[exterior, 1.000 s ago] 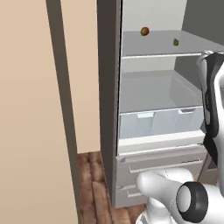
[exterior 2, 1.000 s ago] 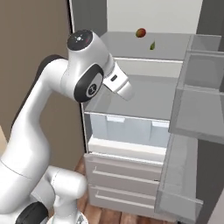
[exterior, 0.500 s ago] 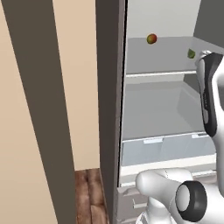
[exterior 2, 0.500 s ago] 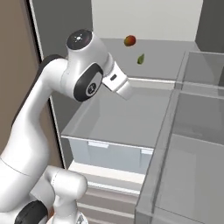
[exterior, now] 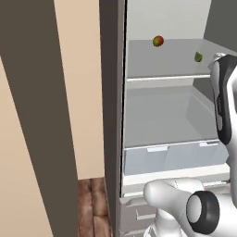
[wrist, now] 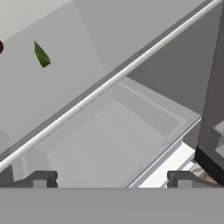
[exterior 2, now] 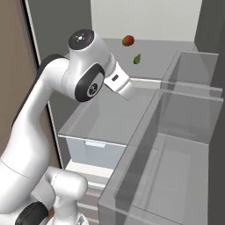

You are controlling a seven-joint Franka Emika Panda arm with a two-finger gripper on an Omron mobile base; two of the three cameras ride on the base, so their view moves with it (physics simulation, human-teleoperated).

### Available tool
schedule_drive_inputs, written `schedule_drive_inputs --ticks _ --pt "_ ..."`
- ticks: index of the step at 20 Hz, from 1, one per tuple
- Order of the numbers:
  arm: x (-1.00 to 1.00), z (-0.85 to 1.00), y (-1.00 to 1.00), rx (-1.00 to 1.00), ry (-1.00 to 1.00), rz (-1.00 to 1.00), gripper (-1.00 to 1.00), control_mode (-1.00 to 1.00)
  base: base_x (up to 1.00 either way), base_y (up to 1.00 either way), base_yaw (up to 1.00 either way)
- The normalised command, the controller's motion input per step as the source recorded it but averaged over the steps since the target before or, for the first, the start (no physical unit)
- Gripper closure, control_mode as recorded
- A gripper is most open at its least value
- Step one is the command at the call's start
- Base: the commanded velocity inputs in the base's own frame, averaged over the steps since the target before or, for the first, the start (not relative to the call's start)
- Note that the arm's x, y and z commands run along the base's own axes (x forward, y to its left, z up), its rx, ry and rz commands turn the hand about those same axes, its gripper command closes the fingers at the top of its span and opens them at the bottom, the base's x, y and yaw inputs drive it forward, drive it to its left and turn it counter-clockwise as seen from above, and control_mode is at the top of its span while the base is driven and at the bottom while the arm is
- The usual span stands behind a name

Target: Take the lemon wedge from the fridge and place it on the plate with fish on the dining counter.

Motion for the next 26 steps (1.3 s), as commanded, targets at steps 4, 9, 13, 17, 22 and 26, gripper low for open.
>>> schedule_drive_inputs --ticks 4,9,13,17,22,26 --pt "0.00 0.00 0.00 0.00 0.00 0.00 -1.00 1.00 0.77 -0.27 0.00" --pt "0.00 0.00 0.00 0.00 0.00 0.00 -1.00 1.00 0.80 -0.22 0.00" --pt "0.00 0.00 0.00 0.00 0.00 0.00 -1.00 1.00 0.49 -0.04 0.00" --pt "0.03 0.36 0.00 0.00 -0.01 0.07 -1.00 -1.00 0.02 0.00 0.01" --pt "0.00 0.43 -0.04 0.00 -0.05 0.19 -1.00 -1.00 0.00 0.00 0.00" --pt "0.00 0.24 -0.08 -0.01 -0.13 0.16 -1.00 -1.00 0.00 0.00 0.00"
